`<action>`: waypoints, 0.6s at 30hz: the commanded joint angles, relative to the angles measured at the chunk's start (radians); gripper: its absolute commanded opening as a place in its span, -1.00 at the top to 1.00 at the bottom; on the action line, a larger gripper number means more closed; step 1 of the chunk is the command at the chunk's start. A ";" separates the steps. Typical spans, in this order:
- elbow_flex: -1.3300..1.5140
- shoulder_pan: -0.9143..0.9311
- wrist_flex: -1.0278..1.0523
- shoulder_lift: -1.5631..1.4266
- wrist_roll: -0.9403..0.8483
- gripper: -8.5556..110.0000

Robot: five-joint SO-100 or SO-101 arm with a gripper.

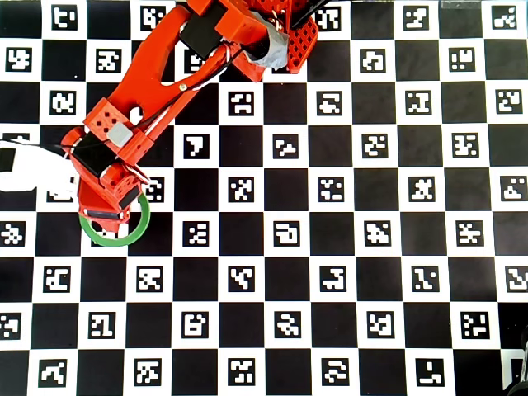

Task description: Grab the red cube then put it in the green circle then put the blue cube on top and finally the orange cube on top

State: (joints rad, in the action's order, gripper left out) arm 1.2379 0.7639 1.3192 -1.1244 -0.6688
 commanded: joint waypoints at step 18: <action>0.008 0.015 -0.008 -0.026 -0.015 0.70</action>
State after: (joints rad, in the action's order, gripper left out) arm 1.2548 0.7685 1.3192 -1.1244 -0.6826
